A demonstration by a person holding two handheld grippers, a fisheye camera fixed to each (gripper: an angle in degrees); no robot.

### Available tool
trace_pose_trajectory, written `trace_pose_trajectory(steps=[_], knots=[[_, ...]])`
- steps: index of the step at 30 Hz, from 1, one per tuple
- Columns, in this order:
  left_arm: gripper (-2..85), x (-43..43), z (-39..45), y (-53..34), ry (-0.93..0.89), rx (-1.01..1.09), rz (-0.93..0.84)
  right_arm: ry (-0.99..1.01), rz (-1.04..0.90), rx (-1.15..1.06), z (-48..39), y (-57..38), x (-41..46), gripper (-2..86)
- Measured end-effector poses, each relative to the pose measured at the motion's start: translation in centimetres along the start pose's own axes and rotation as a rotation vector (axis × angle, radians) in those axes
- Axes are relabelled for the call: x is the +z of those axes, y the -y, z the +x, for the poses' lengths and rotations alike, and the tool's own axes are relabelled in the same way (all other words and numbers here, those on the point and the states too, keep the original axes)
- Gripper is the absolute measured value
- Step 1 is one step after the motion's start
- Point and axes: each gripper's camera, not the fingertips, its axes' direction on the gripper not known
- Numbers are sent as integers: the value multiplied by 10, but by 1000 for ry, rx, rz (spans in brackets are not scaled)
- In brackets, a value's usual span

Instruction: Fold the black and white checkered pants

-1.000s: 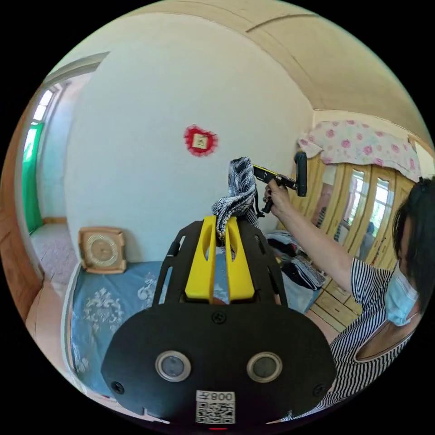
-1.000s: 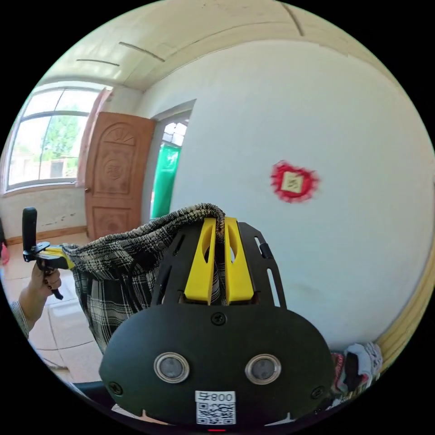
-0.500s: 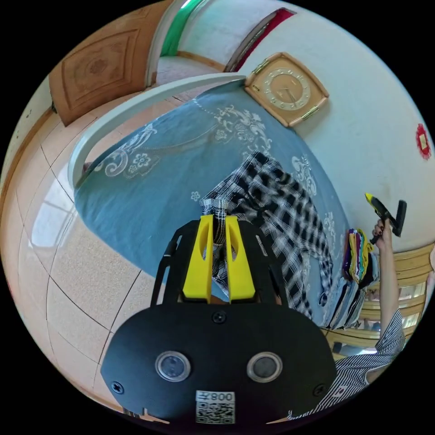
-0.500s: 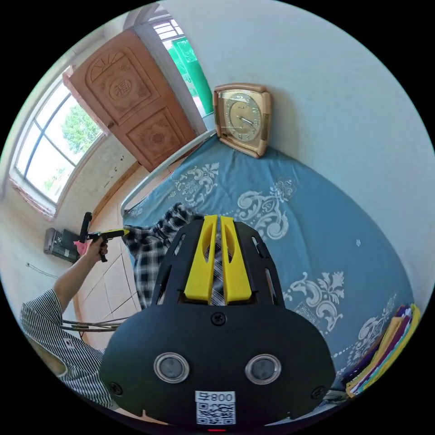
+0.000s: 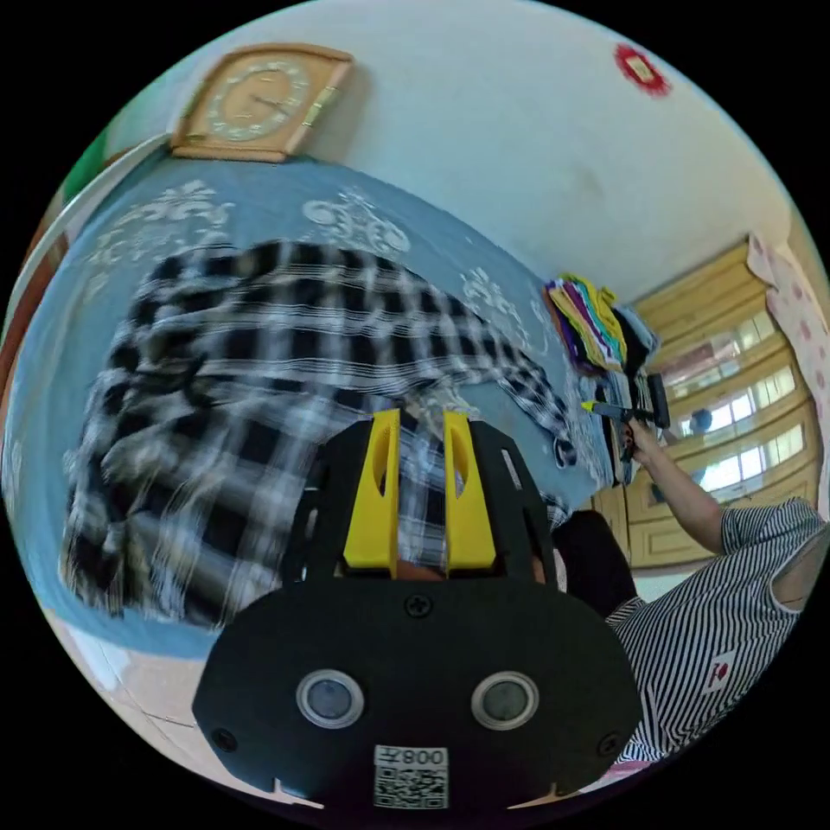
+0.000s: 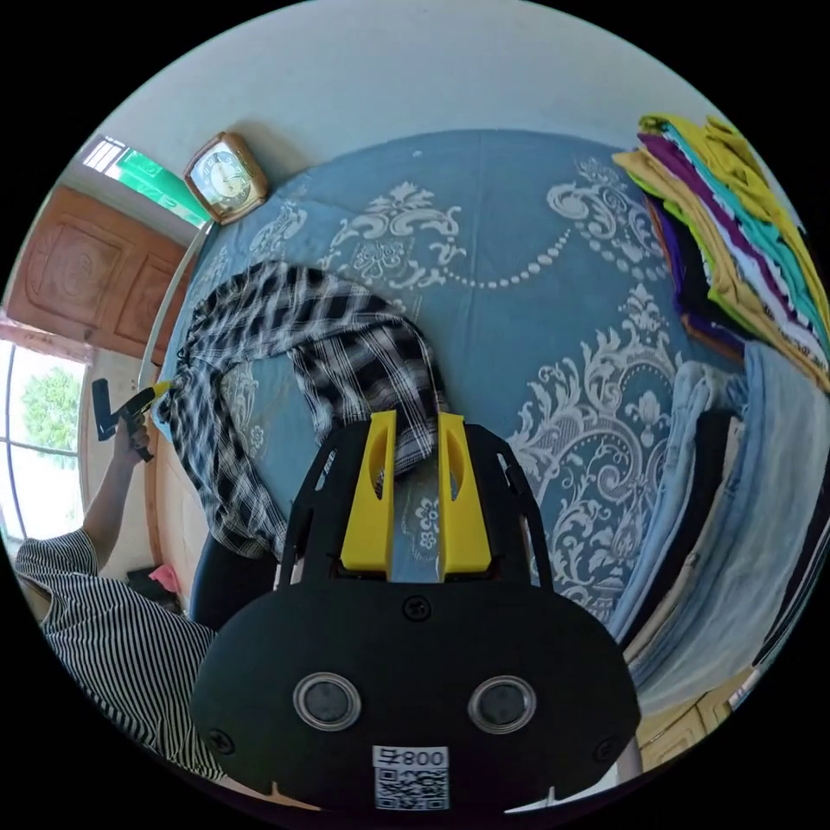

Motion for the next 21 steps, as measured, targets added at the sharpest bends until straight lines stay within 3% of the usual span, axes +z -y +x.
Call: trace_pose_trajectory(steps=[5,9,15,21], knots=[[84,88,55,83,105,191,-123,20,-44,23,30,32,20,79],[65,159,82,128,357,298,-316,8,-67,25,52,56,31,55],[15,163,103,184,394,291,-204,-6,-81,-72,77,96,14,12],[8,116,134,239,339,263,40,-164,178,-267,74,151,-106,6]])
